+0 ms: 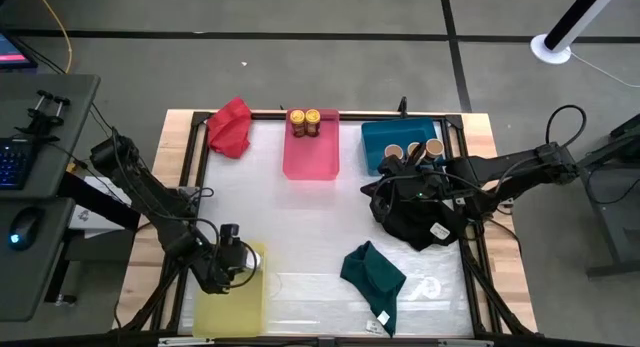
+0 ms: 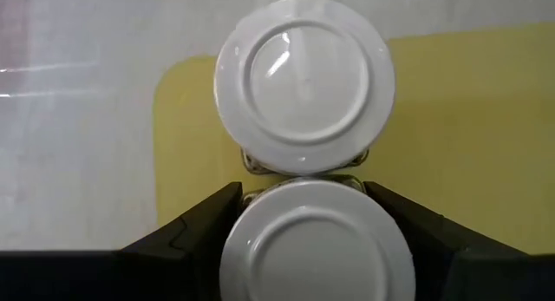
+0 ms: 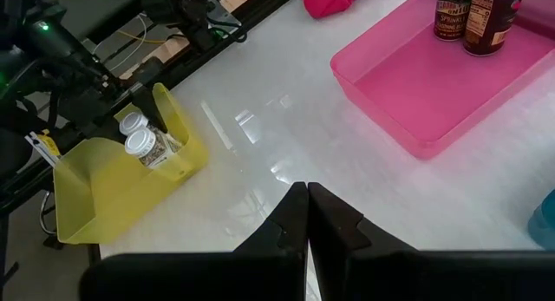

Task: Sort spices by type
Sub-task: Put the white seasoning bottle into the yellow bin, then return to home position

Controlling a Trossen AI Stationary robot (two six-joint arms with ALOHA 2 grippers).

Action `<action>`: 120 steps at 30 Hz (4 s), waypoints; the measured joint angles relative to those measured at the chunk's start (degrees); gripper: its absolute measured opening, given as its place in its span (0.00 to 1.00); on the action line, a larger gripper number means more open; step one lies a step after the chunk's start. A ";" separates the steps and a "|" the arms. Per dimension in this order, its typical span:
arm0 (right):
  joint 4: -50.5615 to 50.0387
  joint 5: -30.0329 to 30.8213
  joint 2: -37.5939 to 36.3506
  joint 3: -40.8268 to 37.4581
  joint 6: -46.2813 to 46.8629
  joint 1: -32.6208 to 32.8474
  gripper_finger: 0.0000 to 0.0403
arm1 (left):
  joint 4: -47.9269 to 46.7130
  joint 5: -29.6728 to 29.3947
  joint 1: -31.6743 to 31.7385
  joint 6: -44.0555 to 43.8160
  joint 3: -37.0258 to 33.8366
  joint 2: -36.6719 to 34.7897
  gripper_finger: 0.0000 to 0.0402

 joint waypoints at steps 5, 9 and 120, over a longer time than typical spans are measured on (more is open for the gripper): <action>-0.02 0.00 0.00 0.00 0.00 0.00 0.00 | -0.01 2.37 0.00 0.32 0.02 -0.02 0.55; -0.01 0.00 0.00 0.00 0.01 0.00 0.00 | -0.06 2.35 0.00 1.17 0.02 -0.87 0.55; 61.08 -30.51 -29.16 -56.11 -16.47 -21.99 0.00 | 56.85 18.84 55.28 15.23 -43.67 -65.36 0.00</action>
